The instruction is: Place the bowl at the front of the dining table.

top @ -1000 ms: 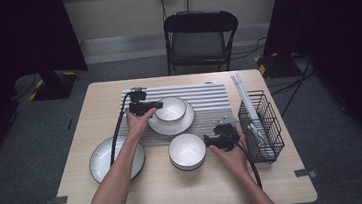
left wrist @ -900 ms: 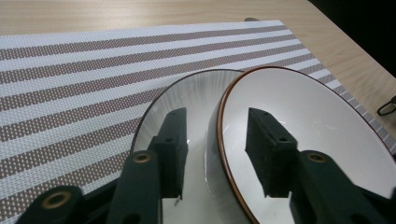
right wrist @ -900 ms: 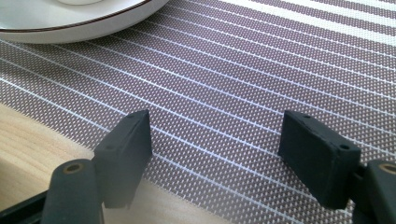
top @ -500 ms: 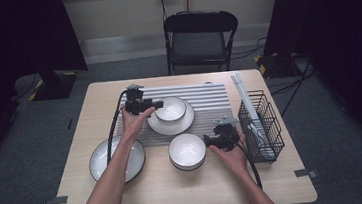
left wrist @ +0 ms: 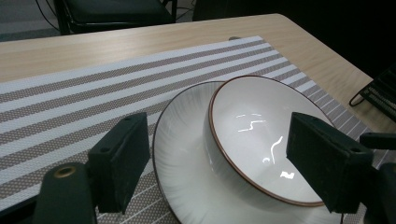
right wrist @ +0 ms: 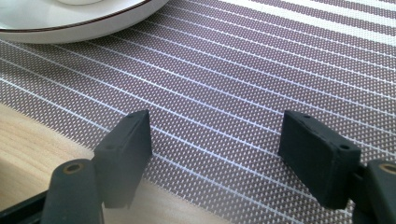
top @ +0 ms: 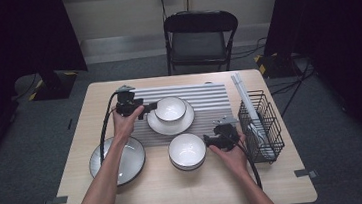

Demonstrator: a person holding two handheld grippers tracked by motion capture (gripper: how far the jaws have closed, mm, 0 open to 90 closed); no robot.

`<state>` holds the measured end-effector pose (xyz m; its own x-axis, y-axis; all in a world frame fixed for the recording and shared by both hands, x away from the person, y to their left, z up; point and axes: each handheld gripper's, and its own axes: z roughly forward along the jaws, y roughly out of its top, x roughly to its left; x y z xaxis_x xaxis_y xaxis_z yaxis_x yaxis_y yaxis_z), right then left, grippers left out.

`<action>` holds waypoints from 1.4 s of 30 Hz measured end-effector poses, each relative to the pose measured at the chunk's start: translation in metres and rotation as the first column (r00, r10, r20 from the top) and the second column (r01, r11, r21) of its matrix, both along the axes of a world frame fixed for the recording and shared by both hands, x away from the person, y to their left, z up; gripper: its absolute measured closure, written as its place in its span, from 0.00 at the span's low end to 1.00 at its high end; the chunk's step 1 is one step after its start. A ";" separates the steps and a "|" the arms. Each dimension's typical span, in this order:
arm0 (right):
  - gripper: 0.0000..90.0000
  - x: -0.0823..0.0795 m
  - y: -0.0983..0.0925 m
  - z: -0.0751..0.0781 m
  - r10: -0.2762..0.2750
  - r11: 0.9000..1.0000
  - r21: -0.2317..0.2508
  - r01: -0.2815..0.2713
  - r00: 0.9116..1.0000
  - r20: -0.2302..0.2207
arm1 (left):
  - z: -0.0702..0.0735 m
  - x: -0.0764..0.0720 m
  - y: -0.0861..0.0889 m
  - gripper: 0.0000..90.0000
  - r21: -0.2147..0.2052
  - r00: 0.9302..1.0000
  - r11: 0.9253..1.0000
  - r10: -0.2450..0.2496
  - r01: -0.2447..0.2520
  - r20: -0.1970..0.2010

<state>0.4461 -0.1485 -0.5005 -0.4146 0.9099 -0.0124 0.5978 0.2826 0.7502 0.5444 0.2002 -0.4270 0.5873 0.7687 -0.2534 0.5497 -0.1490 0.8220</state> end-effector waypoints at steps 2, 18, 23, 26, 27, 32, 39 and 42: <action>0.28 0.000 0.000 0.000 0.000 1.000 0.000 0.000 1.000 0.000 | 0.002 -0.004 0.005 0.24 -0.007 1.000 1.000 -0.005 0.005 0.027; 0.28 0.000 0.000 0.000 0.000 1.000 -0.001 0.000 1.000 0.000 | 0.014 -0.025 0.043 0.30 0.012 0.999 0.999 -0.038 0.038 0.019; 0.28 0.000 0.000 0.000 -0.001 1.000 -0.001 0.001 1.000 0.000 | 0.017 -0.036 0.052 0.29 0.052 0.999 0.999 0.005 -0.008 0.050; 0.28 0.000 0.000 0.000 -0.001 1.000 -0.001 0.001 1.000 0.001 | 0.014 -0.040 0.063 0.28 0.069 1.000 0.997 0.021 -0.022 0.022; 0.28 0.000 0.000 0.000 -0.001 1.000 -0.001 0.001 1.000 0.001 | 0.014 -0.042 0.066 0.28 0.093 1.000 0.995 0.027 -0.028 0.013; 0.28 0.000 0.000 0.000 -0.001 1.000 -0.001 0.001 1.000 0.000 | 0.012 -0.053 0.080 0.27 0.088 0.998 0.994 0.059 -0.062 0.028; 0.28 0.000 0.000 0.000 0.000 1.000 0.000 0.000 1.000 0.000 | 0.007 -0.067 0.106 0.24 0.124 0.996 0.989 0.081 -0.086 0.039; 0.28 0.000 0.000 0.000 0.000 1.000 -0.001 0.000 1.000 0.000 | 0.004 -0.072 0.122 0.20 0.161 0.991 0.978 0.125 -0.132 0.053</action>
